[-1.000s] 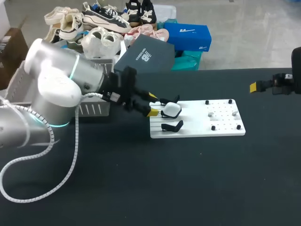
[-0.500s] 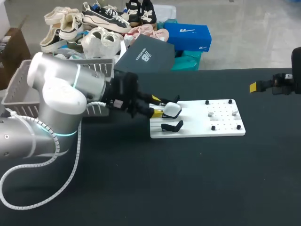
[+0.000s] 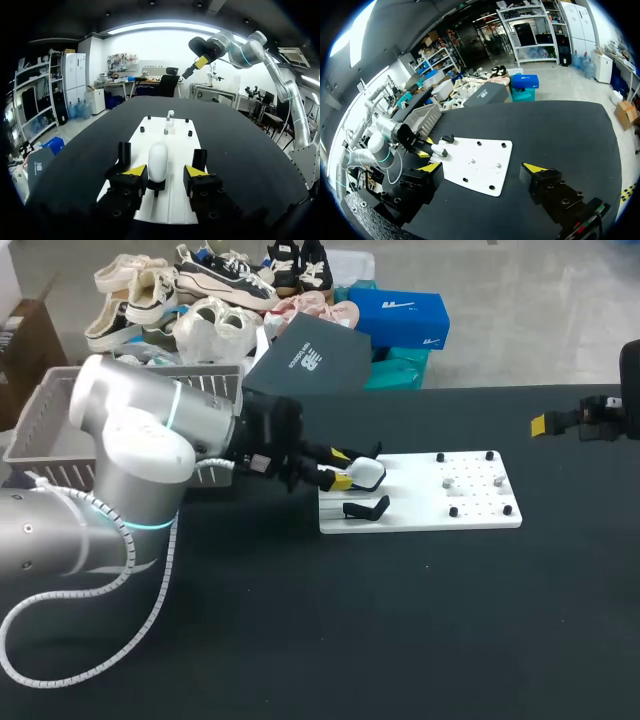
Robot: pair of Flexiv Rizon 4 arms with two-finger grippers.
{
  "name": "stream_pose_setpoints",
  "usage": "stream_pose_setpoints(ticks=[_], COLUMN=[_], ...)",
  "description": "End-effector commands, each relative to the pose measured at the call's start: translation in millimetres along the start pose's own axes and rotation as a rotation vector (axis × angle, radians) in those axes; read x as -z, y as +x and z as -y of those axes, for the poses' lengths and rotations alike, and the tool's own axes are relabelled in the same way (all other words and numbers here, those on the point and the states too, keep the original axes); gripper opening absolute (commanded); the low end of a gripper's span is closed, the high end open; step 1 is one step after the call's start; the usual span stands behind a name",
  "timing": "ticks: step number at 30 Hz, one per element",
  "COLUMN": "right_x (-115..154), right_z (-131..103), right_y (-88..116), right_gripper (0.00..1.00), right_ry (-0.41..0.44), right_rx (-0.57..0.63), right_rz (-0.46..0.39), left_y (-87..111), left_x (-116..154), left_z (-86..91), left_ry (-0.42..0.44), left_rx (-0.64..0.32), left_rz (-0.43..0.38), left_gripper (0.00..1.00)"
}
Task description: Pick up each earbud case from the left stands, insert the matching earbuds, close the lid, and place the case in the box.
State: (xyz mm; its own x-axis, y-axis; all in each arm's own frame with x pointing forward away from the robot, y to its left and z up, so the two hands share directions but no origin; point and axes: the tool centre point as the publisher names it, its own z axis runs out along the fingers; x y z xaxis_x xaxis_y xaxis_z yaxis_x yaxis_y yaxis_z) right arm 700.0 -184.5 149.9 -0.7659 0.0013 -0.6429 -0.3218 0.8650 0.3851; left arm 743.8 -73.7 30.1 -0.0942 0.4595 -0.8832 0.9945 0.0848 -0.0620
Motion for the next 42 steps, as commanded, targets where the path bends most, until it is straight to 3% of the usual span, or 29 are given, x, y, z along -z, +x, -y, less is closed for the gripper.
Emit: stream_pose_setpoints(ticks=[1, 25, 33, 39, 42], right_x=[0, 0, 0, 0, 0], right_z=[1, 1, 1, 1, 1], right_y=[0, 0, 0, 0, 0], right_gripper=[1.00, 1.00, 1.00, 1.00, 1.00], right_ry=[-0.002, -0.002, -0.002, -0.002, -0.002], right_rx=[0.001, 0.001, 0.001, 0.001, 0.001], right_rz=[-0.001, -0.001, -0.001, -0.001, -0.001], left_y=[3.4, 3.9, 4.1, 2.5, 2.5], left_x=[-4, -22, -27, -29, -30], left_z=[-5.6, -9.2, -13.5, -17.9, -17.6], left_ry=[0.011, 0.035, 0.033, 0.026, 0.029], left_rx=[-0.002, -0.034, -0.046, -0.048, -0.054], left_rz=[-0.002, -0.006, -0.012, -0.007, -0.007], left_gripper=[0.46, 0.41, 0.44, 0.41, 0.35])
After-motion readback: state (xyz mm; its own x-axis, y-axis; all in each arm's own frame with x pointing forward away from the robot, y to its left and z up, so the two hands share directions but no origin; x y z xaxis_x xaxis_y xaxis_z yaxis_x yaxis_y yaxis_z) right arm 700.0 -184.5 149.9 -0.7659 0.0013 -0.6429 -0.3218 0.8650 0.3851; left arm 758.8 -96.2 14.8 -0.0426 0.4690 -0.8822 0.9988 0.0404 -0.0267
